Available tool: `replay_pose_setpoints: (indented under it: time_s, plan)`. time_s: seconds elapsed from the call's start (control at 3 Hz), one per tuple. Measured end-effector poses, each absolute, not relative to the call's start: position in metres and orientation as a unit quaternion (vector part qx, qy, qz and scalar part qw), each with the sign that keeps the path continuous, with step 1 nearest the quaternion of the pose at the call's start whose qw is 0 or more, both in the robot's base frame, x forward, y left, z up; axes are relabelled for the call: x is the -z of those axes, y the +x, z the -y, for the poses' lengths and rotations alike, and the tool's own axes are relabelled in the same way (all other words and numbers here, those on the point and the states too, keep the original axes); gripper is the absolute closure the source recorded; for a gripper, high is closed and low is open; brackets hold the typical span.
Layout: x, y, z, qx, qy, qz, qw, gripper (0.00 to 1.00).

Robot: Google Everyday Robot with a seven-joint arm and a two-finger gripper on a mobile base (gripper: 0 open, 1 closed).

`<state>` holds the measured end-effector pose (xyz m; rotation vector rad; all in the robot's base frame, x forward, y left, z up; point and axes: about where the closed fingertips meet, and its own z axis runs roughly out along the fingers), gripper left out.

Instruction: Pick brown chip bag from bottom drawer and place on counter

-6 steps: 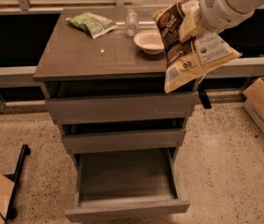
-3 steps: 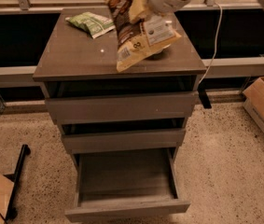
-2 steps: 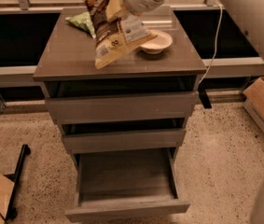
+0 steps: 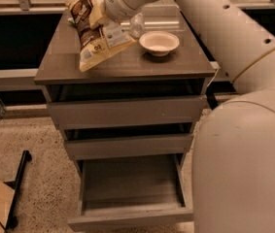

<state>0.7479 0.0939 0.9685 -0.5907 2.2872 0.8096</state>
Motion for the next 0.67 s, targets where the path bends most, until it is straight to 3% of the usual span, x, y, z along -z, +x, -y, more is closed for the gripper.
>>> replay_pose_setpoints:
  time_s: [0.67]
  plan:
    - [-0.9644, 0.7501, -0.1005, -0.31, -0.227, -0.868, 0.314, 0.16]
